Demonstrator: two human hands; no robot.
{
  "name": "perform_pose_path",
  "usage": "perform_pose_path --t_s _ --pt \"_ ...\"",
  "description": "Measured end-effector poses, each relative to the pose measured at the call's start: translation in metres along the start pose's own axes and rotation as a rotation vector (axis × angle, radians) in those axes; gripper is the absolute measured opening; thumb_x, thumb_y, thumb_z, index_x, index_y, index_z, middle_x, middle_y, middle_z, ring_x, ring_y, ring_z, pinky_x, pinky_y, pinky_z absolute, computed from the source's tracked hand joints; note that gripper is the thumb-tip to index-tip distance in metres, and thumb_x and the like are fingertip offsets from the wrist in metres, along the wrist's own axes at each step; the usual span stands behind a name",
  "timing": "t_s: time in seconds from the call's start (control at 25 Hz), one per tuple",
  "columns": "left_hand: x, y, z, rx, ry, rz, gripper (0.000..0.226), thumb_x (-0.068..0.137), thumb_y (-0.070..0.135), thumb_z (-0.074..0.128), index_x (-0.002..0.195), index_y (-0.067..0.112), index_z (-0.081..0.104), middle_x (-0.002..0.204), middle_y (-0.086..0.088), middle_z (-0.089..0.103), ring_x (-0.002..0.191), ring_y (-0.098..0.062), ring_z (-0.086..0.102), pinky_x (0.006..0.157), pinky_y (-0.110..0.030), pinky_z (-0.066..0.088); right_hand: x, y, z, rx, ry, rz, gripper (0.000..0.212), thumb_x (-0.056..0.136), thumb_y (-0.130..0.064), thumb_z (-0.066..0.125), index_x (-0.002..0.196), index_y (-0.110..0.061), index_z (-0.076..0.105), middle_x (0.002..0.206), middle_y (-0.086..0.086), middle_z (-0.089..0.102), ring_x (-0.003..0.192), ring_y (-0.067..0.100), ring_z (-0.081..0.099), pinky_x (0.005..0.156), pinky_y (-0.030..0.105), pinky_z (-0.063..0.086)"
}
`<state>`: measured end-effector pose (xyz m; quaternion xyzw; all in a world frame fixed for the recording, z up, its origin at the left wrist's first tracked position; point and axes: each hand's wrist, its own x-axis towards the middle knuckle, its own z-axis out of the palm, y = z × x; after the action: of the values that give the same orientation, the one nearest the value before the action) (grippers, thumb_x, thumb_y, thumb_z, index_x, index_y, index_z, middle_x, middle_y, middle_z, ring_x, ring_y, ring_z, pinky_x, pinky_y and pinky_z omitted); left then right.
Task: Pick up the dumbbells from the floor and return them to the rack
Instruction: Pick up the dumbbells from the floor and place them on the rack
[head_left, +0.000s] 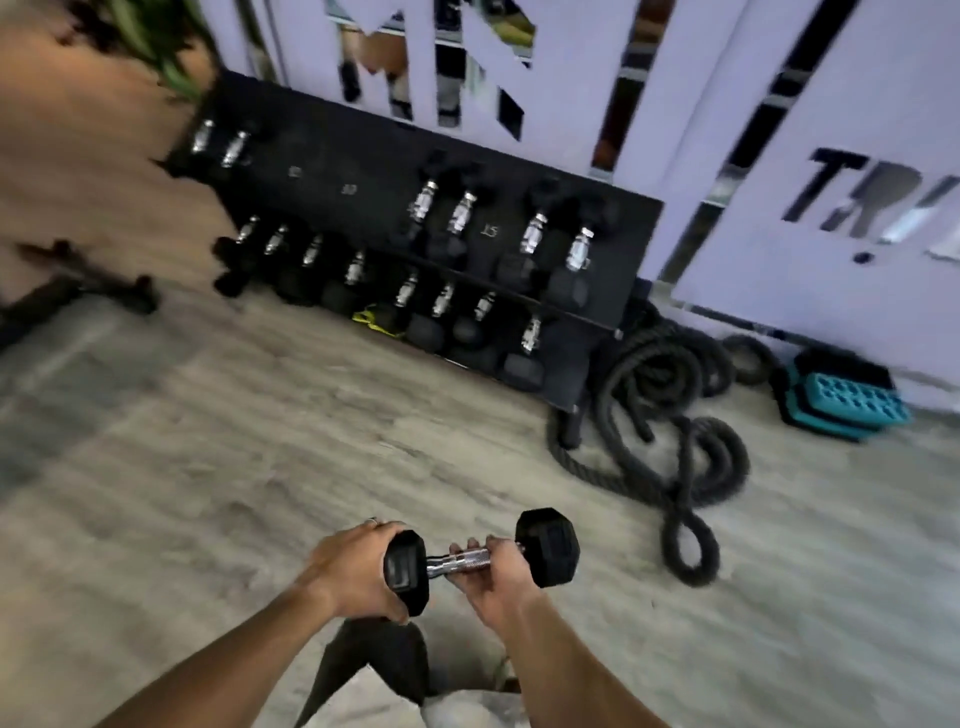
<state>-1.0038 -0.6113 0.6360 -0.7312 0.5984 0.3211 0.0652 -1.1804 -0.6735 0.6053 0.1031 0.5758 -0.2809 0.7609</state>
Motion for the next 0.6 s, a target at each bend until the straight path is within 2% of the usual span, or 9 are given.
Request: perform_pose_path --t_s 0.08,0.2,0.28,0.44,0.52,0.6 --pt "0.022 -0.025 -0.024 -0.063 0.017 -0.073 0.108 0.032 0.076 0.070 0.132 0.041 0.046 0.122 0.017 0.058 0.110 -0.009 0.060 0.088 -0.026 0.051 0.020 -0.012 0.057 -0.101 -0.010 0.029 0.006 0.104 -0.013 0.037 0.104 -0.010 0.042 0.081 0.012 0.049 0.072 0.031 0.053 0.089 0.055 0.046" --pt "0.070 -0.074 -0.062 -0.123 0.034 -0.151 0.100 0.032 0.073 0.071 0.125 0.043 0.050 0.112 0.016 0.060 0.102 -0.011 0.061 0.084 -0.030 0.053 0.059 -0.024 0.143 -0.203 -0.016 0.062 0.009 0.103 -0.012 0.039 0.108 -0.007 0.044 0.081 0.014 0.050 0.071 0.032 0.053 0.101 0.056 0.044" --pt "0.107 -0.113 -0.097 -0.147 0.045 -0.175 0.094 0.032 0.072 0.071 0.120 0.045 0.050 0.106 0.017 0.059 0.096 -0.010 0.062 0.079 -0.029 0.053 0.088 -0.029 0.206 -0.247 -0.002 0.070 0.010 0.103 -0.011 0.039 0.110 -0.006 0.044 0.082 0.014 0.051 0.072 0.032 0.054 0.103 0.056 0.043" --pt "0.175 -0.179 -0.173 -0.185 0.053 -0.214 0.093 0.032 0.074 0.070 0.118 0.049 0.048 0.103 0.017 0.059 0.094 -0.009 0.062 0.078 -0.027 0.053 0.128 -0.041 0.327 -0.325 0.007 0.073 0.010 0.102 -0.009 0.042 0.110 -0.004 0.046 0.085 0.015 0.054 0.072 0.033 0.058 0.092 0.060 0.049" --pt "0.205 -0.207 -0.212 -0.198 0.052 -0.231 0.094 0.032 0.072 0.071 0.120 0.049 0.047 0.104 0.018 0.058 0.096 -0.009 0.062 0.077 -0.025 0.052 0.143 -0.049 0.381 -0.317 0.016 0.084 0.008 0.101 -0.008 0.044 0.108 -0.004 0.047 0.087 0.017 0.055 0.072 0.033 0.058 0.078 0.057 0.051" --pt "0.235 -0.233 -0.252 -0.188 0.030 -0.230 0.094 0.032 0.071 0.071 0.120 0.050 0.047 0.104 0.020 0.057 0.097 -0.008 0.062 0.078 -0.024 0.051 0.155 -0.058 0.434 -0.292 0.034 0.101 0.008 0.101 -0.009 0.043 0.107 -0.005 0.048 0.086 0.017 0.054 0.072 0.033 0.056 0.075 0.055 0.050"
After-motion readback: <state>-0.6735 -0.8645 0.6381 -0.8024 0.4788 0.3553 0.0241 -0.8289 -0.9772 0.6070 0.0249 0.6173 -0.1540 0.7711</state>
